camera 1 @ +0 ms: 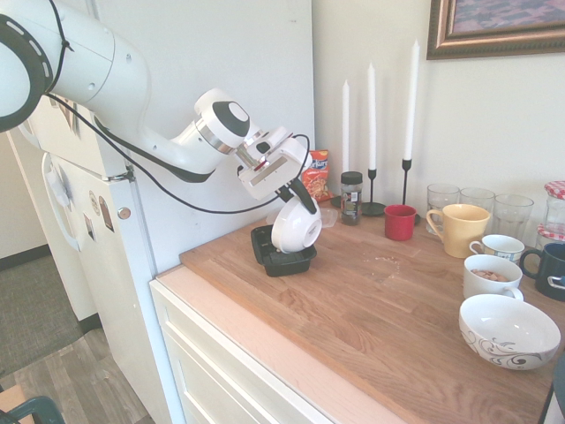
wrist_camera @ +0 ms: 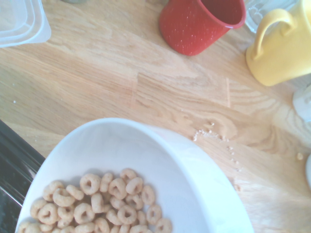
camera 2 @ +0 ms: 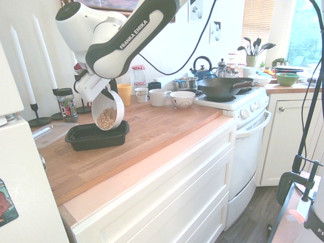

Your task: Put the cereal into the box

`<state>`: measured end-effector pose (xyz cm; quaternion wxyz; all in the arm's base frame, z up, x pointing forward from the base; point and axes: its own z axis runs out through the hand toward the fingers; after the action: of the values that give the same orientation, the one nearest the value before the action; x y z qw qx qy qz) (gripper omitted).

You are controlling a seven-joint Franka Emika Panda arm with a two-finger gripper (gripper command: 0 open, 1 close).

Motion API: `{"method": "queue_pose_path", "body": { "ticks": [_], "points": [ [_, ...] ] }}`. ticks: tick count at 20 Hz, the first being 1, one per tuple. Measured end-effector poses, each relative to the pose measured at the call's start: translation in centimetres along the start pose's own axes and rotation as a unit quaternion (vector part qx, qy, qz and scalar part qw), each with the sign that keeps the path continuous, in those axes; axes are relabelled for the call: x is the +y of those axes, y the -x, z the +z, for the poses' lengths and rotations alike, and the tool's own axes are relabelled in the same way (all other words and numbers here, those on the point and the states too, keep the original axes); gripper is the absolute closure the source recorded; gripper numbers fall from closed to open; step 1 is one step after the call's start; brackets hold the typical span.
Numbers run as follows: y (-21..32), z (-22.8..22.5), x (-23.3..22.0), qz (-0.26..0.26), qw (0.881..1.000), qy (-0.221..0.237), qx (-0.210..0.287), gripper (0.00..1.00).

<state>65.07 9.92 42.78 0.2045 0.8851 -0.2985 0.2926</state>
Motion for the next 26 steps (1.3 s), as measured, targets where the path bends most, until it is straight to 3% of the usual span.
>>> {"method": "queue_pose_path", "body": {
  "ticks": [8,26],
  "points": [
    [0.1,-1.5,-0.6,-0.035,0.997,0.069,0.013,1.0],
    [0.5,-0.2,-5.1,-0.087,0.989,0.105,0.063,1.0]
  ]
}}
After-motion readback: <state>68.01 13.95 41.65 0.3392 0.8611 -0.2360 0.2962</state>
